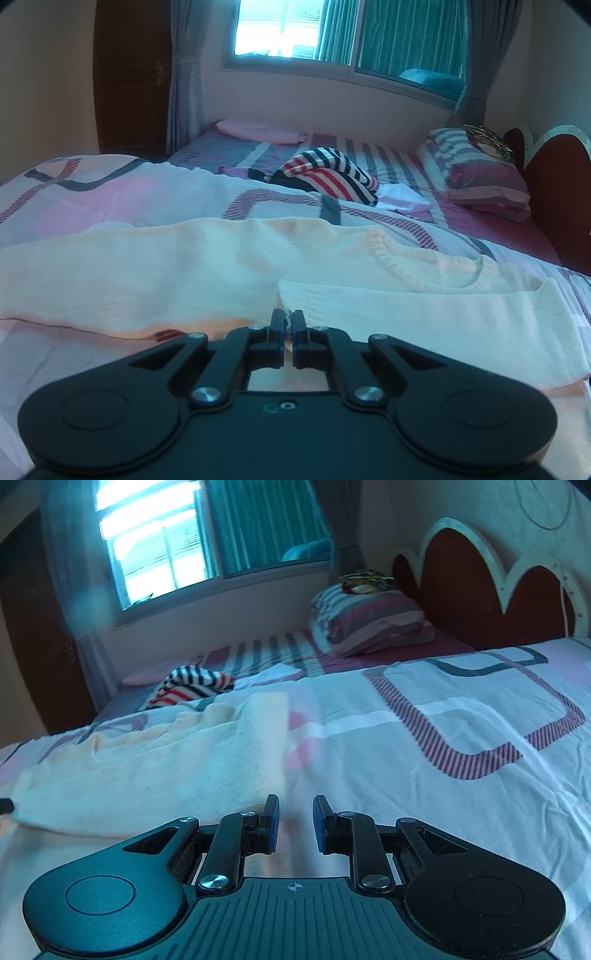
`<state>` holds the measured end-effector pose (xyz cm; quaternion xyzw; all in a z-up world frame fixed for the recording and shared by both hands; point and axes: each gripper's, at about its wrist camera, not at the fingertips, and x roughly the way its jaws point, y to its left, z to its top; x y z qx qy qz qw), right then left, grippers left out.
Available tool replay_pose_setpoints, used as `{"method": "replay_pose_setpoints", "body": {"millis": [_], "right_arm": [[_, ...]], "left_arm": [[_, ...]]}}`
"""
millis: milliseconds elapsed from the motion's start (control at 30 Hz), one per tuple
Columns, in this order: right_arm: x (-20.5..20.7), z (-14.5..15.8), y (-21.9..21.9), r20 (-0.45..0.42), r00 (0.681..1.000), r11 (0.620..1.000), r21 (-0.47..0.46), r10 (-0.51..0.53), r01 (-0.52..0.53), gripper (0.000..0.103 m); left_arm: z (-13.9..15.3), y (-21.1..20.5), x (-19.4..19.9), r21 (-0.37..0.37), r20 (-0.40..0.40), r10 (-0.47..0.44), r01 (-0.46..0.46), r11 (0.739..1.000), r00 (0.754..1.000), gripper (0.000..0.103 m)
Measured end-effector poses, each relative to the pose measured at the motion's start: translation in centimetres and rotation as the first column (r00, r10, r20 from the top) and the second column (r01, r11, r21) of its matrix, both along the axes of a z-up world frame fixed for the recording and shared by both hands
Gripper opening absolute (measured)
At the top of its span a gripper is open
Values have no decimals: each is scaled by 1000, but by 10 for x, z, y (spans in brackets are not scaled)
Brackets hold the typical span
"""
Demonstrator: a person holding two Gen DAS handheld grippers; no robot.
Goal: Fold small clothes
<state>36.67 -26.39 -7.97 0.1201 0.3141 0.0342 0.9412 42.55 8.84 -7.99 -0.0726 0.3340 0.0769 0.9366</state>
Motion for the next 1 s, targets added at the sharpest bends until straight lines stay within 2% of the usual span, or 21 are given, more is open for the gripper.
{"method": "replay_pose_setpoints", "body": {"millis": [333,467,567,667,700,767,800,867,933,1000], "right_arm": [[10,-12,13,-41,997,997,-20,68,-69,21],[13,-15,7,-33,999,999,-40,22,-23,20],[12,-19,5,-47,998,998,-56,34,-37,20],[1,-12,-3,-22,999,998,-54,32,-33,21],[-4,-9,-8,-1,1000,999,-42,26,-26,21],[-8,-1,-11,37,999,999,-35,20,-19,21],[-7,2,-10,51,998,999,-29,26,-24,21],[3,5,3,45,997,998,-13,63,-63,21],[13,5,24,40,991,992,11,125,-125,21],[20,1,51,23,978,978,6,209,-210,21]], "left_arm": [[-10,13,5,7,-22,12,-12,1000,1000,3],[-17,14,6,15,-39,8,-8,1000,999,3],[-23,14,6,22,-50,6,-5,1000,999,3],[-21,18,1,36,-34,16,-15,999,999,15],[-17,19,-3,47,-15,36,-35,998,999,25],[-5,15,-14,72,52,56,-60,996,997,25],[-2,9,-14,55,61,35,-39,998,998,25],[0,-20,-7,44,48,-66,64,997,997,35],[-4,-55,0,59,27,-159,157,986,987,61],[-10,-85,2,76,26,-214,212,974,976,66]]}}
